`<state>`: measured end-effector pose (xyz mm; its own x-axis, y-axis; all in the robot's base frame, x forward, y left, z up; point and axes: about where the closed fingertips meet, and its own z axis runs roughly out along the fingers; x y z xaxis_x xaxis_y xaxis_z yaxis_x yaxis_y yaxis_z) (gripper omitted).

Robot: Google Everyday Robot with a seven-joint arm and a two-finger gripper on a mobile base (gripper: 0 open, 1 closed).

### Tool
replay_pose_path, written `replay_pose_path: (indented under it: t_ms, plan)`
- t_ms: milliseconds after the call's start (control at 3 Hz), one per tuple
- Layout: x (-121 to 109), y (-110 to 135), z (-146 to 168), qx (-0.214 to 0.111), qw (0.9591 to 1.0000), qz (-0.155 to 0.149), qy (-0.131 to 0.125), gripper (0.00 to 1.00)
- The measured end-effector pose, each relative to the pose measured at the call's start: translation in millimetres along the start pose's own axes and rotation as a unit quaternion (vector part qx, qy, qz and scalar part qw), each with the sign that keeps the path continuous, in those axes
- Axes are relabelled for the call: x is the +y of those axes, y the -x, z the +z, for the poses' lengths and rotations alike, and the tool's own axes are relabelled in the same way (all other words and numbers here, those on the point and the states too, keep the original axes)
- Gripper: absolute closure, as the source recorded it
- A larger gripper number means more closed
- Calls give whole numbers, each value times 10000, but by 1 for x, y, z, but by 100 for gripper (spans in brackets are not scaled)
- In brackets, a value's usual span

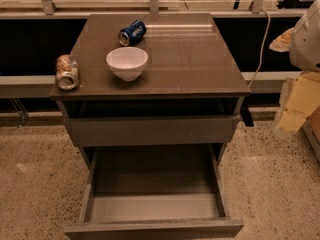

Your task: Place pepsi can into middle drawer

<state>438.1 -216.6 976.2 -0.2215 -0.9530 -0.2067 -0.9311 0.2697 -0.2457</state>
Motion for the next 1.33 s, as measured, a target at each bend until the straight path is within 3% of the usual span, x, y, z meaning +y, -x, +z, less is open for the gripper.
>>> replay_pose_path:
  t_ms: [333,667,1000,1333]
  plan:
    - [-4,2,1,-15,10000,-69,-40,0]
    - [-43,27,7,-166,9955,-822,-446,0]
    - [-139,75,4,-237,9675,-2131,-1336,0]
    - [-201,139,-8,-92,9387,-2884,-1885,0]
